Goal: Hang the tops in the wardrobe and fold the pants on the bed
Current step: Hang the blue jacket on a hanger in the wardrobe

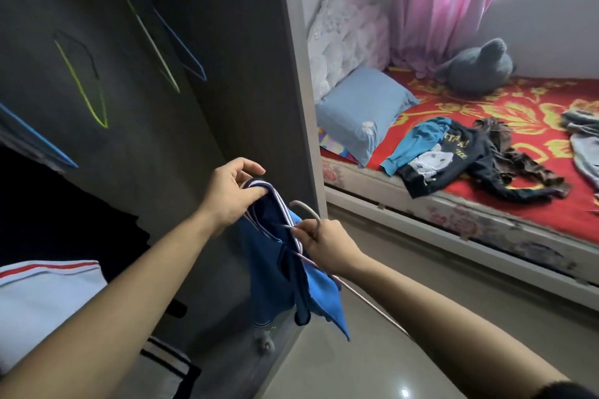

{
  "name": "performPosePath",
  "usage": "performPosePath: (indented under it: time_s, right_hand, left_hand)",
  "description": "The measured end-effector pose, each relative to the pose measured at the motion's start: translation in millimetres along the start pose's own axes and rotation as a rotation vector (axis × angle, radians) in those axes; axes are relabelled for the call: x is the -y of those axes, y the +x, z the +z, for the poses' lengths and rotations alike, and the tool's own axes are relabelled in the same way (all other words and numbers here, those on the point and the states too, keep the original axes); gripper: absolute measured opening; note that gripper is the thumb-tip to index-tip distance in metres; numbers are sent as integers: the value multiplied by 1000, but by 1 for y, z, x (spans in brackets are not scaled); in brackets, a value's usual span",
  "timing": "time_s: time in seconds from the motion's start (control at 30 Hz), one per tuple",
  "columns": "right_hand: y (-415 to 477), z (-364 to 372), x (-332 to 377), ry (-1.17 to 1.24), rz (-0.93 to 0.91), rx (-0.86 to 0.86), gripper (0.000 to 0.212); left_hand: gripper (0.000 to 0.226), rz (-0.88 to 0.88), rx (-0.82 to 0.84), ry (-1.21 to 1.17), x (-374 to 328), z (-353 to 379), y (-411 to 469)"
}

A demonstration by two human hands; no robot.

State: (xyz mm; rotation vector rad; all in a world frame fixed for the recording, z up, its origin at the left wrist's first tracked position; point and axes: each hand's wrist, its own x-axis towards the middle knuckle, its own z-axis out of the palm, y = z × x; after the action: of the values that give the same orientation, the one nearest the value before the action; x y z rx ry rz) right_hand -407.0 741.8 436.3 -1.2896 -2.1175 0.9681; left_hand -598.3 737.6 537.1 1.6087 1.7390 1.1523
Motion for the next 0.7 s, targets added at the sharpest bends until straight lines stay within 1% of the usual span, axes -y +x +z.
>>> performPosePath:
  time_s: [0.07,0.1,0.17,0.2,0.27,0.33,0.43,0.53,0.6,0.7]
  right_hand:
    - [6,4,2,-51,24,5,31]
    - [9,4,2,-30,33,-14,30]
    - [13,-2,1,88,50,-112,30]
    - [14,-8,1,164,50,-181,29]
    - [14,-21,0,269,7,-293,27]
    - [13,-31,2,336,-57,-353,25]
    - [13,-45,8,432,-138,-430,25]
    - [12,-52,16,459,-211,-452,33]
    - [10,-51,22,406,-261,-465,28]
    - [9,-49,27,249,-279,-429,23]
  left_hand:
    - [32,103,38,65,-15,6,-5]
    - [36,188,39,164,-20,7,-6]
    - [43,368,17,406,-25,4,-6]
    - [44,415,-5,499,-23,1,-4]
    - [42,410,-72,624,-14,-6,-2]
    - [39,383,-181,701,-6,-10,0]
    - [35,420,-331,731,-2,-16,6]
    - [32,339,-403,676,-16,-26,12]
    - [27,310,-427,541,-32,-26,16]
    - [28,345,-387,381,-58,-21,21]
